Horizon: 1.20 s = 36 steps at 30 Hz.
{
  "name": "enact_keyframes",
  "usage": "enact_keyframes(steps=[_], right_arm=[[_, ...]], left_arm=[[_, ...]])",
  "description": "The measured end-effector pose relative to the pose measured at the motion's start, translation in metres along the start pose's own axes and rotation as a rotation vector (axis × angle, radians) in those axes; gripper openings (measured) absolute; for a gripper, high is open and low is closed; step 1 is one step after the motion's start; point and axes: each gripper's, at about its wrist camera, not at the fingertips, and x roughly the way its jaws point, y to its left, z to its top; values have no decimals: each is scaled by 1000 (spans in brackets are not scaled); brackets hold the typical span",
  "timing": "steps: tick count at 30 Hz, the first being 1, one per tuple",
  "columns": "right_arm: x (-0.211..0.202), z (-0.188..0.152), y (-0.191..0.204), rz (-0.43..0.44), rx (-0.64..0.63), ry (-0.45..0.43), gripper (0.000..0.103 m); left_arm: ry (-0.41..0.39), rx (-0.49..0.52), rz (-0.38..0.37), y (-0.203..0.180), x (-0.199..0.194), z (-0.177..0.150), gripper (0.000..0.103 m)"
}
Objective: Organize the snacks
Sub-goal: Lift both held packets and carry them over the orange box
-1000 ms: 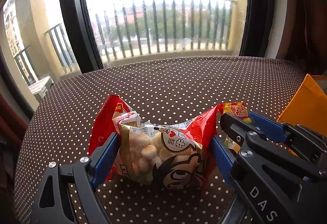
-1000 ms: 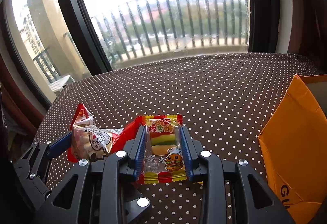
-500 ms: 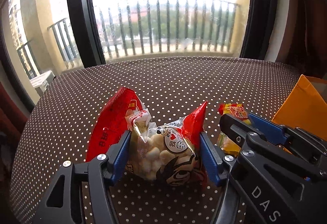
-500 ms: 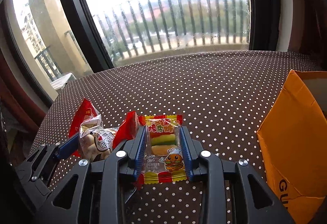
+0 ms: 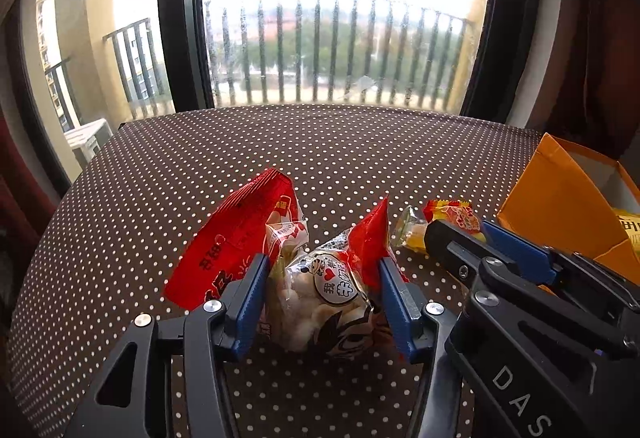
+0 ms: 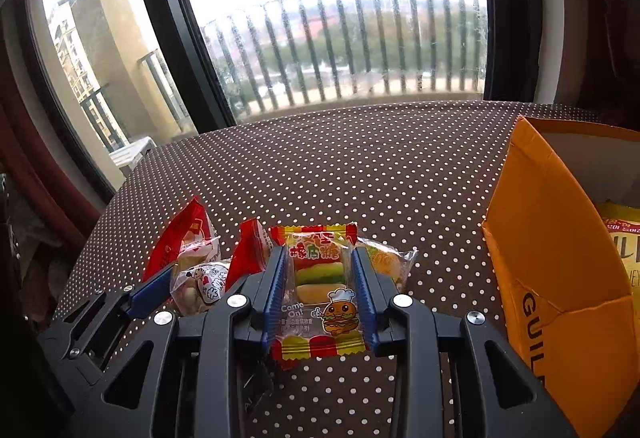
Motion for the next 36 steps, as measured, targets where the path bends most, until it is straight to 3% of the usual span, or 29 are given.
enact_keyframes(steps=[14,25,36], right_arm=[[-50,-11,-2,42,-50,-50,36],[-95,-3,-4,66,-70,-147,36],[-131,9,-21,62,-95,-230,36]], left_arm=[[-63,-23,22,-23,-55,-18,54],[-150,-11,45,-42,-106,-13,54],[-220,-5,20,-60,-128,0,54]])
